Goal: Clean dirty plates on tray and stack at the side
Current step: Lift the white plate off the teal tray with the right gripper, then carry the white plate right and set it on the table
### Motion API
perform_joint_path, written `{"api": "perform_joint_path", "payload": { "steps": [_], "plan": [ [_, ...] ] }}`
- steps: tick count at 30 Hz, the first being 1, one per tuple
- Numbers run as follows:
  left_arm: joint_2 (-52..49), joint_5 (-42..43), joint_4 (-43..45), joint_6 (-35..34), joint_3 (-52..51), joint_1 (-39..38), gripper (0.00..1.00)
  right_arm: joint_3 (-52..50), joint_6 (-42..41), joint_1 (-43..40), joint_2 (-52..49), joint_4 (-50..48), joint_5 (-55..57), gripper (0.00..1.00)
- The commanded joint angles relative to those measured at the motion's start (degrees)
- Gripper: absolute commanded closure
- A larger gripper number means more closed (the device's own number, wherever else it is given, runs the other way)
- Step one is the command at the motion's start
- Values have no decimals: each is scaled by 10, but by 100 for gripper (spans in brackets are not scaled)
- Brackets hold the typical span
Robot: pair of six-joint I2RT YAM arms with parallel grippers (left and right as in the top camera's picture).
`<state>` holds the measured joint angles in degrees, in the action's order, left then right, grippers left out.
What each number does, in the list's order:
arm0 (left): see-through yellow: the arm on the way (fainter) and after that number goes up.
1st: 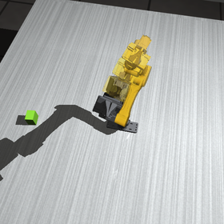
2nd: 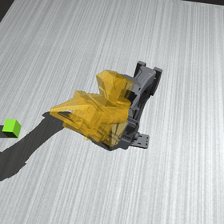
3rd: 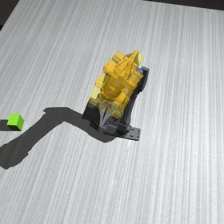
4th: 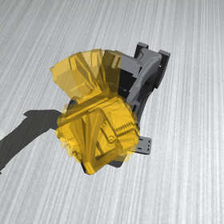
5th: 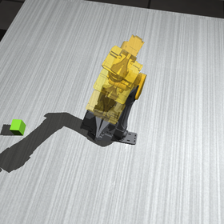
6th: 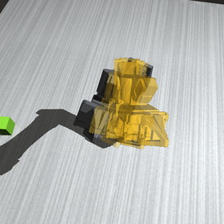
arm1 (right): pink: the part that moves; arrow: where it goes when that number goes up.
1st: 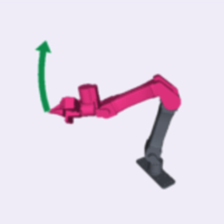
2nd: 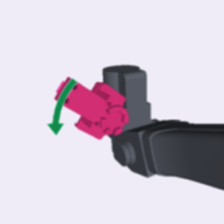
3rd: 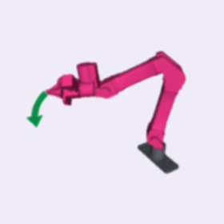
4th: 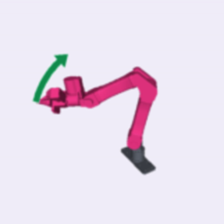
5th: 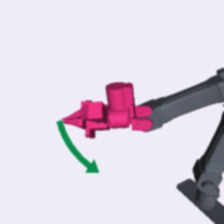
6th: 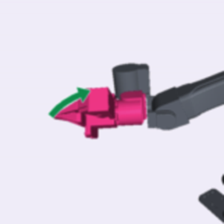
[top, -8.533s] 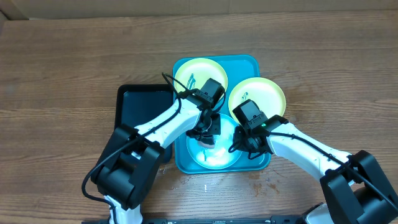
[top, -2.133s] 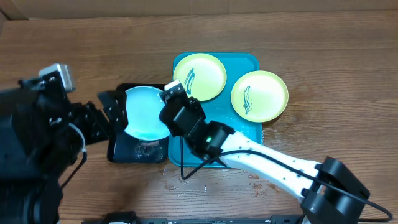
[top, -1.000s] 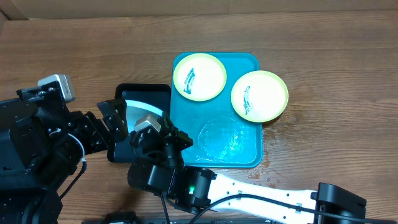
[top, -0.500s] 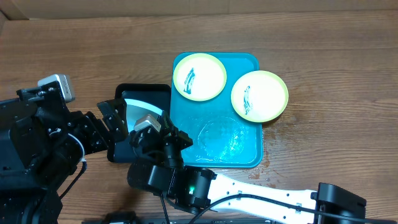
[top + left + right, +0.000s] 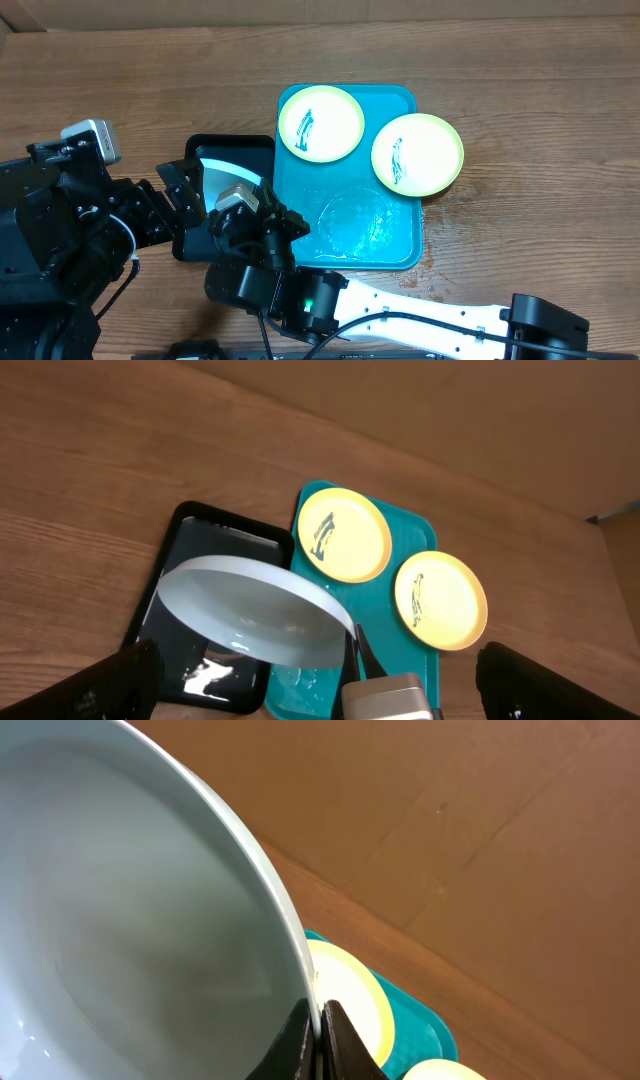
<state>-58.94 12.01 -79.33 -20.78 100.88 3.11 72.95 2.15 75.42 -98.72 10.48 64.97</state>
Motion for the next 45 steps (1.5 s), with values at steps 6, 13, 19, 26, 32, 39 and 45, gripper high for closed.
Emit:
{"api": "perform_joint_path", "payload": {
  "steps": [6, 13, 19, 26, 32, 39, 45],
  "plan": [
    [1, 5, 0, 7, 9, 1, 0, 17, -18, -6, 23, -5, 14, 96],
    [1, 5, 0, 7, 9, 1, 0, 18, -219, -58, 25, 82, -71, 96],
    [1, 5, 0, 7, 9, 1, 0, 18, -360, -203, 79, 183, -379, 96],
    [1, 5, 0, 7, 9, 1, 0, 18, -369, -473, 214, 280, -680, 96],
    [1, 5, 0, 7, 9, 1, 0, 16, -364, -765, 251, 452, -710, 96],
    [1, 5, 0, 7, 9, 1, 0, -11, -321, -1041, 159, 534, -665, 96],
    [1, 5, 0, 7, 9, 1, 0, -69, -315, -1084, 49, 530, -666, 96]
  ]
}}
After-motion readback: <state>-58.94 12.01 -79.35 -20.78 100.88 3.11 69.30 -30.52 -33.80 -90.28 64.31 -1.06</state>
